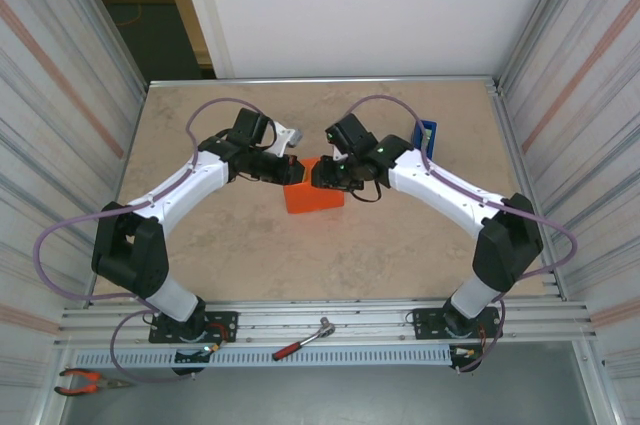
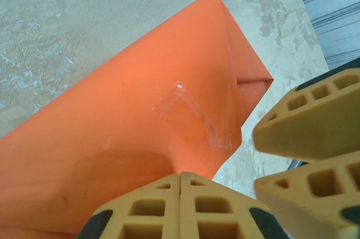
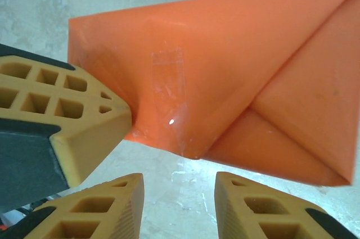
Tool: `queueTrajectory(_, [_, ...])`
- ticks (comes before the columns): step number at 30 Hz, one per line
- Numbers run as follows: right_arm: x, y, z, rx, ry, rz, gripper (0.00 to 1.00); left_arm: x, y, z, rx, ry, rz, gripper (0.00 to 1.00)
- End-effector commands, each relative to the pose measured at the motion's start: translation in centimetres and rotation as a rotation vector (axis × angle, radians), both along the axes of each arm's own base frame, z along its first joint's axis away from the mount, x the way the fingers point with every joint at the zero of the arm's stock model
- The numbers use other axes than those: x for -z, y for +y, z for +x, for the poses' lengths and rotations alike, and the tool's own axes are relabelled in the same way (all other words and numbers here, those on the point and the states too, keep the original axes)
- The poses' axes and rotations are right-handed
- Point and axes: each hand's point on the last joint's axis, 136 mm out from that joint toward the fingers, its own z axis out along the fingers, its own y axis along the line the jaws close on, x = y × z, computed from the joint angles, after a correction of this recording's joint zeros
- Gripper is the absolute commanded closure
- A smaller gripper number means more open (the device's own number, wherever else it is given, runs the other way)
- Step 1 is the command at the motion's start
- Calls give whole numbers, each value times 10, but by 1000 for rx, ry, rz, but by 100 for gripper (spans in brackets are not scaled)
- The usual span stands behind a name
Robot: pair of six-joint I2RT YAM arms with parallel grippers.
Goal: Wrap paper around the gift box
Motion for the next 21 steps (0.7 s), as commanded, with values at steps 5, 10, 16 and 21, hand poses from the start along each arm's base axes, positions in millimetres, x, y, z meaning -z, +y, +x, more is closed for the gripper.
queueTrajectory(5, [-27, -7, 19, 37, -21, 129, 82, 45, 20, -13, -22, 100, 128, 100])
queueTrajectory(10, [-26, 3, 36, 44, -8, 201, 98, 45, 20, -13, -22, 98, 125, 100])
queueTrajectory(16, [-23, 21, 52, 30, 23, 264, 100, 46, 20, -13, -22, 99, 124, 100])
queueTrajectory(21, [-17, 33, 61, 16, 44, 282, 100, 47, 20, -14, -21, 102, 123, 100])
